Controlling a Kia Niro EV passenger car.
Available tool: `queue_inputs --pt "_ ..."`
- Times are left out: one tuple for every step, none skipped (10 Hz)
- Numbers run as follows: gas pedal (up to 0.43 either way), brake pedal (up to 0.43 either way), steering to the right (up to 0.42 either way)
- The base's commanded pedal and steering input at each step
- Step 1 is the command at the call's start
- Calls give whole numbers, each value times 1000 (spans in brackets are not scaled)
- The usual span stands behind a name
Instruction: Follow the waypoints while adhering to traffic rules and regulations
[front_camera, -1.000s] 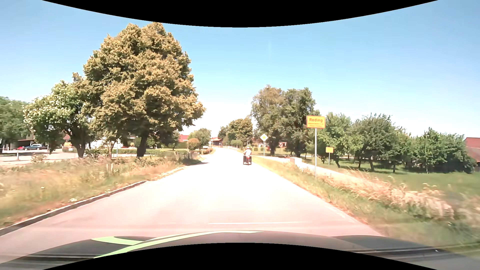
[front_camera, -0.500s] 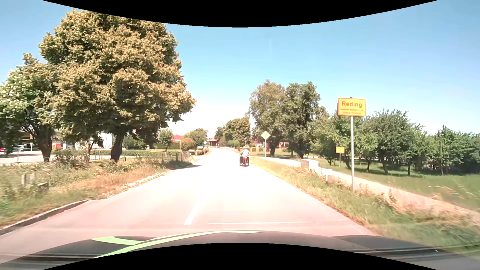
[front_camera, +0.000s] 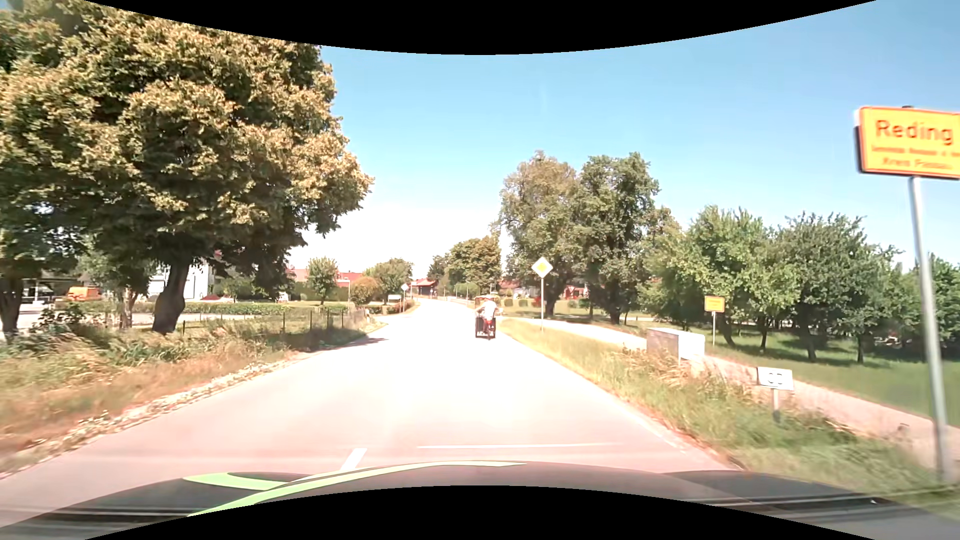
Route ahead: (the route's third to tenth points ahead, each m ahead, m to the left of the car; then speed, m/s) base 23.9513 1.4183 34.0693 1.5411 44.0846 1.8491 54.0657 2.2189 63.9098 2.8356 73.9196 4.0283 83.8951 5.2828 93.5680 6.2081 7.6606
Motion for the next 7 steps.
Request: queue_inputs --pt "0 116 0" --pt "0 146 0" --pt "0 152 0" --pt "0 152 0" --pt "0 152 0" --pt "0 159 0" --pt "0 152 0"
